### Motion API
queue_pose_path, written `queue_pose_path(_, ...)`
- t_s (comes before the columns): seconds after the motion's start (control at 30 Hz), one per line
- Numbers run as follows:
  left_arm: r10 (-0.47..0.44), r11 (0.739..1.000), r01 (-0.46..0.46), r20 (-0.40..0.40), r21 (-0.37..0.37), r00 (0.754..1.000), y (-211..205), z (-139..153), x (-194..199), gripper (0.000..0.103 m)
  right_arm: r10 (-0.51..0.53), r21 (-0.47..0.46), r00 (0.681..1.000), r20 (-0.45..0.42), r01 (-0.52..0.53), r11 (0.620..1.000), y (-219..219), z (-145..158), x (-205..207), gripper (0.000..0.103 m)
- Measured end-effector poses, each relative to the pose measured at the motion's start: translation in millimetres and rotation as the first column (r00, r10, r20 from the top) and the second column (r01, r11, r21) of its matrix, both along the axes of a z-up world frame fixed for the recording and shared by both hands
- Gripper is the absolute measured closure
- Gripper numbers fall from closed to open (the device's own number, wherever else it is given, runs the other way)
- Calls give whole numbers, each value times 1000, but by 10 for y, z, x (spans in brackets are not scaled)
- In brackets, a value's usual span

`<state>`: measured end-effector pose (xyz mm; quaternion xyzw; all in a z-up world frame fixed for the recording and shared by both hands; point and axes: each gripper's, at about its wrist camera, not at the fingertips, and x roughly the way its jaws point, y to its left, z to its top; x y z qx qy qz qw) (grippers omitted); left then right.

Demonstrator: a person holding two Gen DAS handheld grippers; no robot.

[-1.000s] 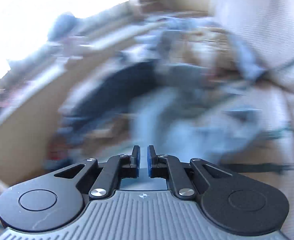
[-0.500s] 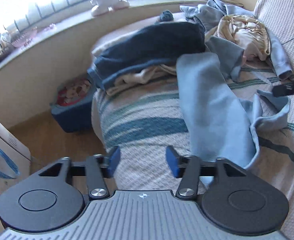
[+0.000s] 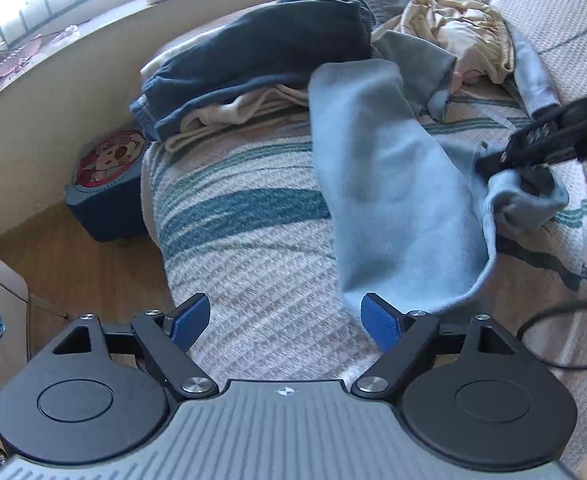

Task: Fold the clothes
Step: 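Grasp the sweatshirt edge with the right gripper and spread it out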

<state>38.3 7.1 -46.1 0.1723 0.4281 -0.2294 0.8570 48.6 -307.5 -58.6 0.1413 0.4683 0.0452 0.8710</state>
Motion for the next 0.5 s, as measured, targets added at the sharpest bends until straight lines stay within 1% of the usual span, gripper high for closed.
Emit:
queue_pose_path(0.1,-39,999,39,-3,-10,999,-102,-15,-115,17,-86,-37,994,74,89,995,-217,327,-297,95)
queue_pose_path(0.17,-72,997,72,2,-16,997,-194,-10,-201,17,-151,-78,981,125,162,984,-373,546,-552,95)
queue_pose_path(0.23,-107,994,107,9,-21,994,-288,0,-290,17,-217,-127,962,167,239,963,-539,712,-837,95)
queue_pose_path(0.3,-140,990,140,14,-22,990,-367,6,-370,17,-292,-157,936,195,324,933,-723,852,-1144,95)
queue_pose_path(0.4,-177,984,177,12,-15,984,-466,5,-462,17,-386,-186,900,204,423,887,-961,946,-1603,95)
queue_pose_path(0.5,-212,977,212,12,-16,977,-580,3,-553,17,-462,-238,867,187,496,835,-1127,870,-1923,93)
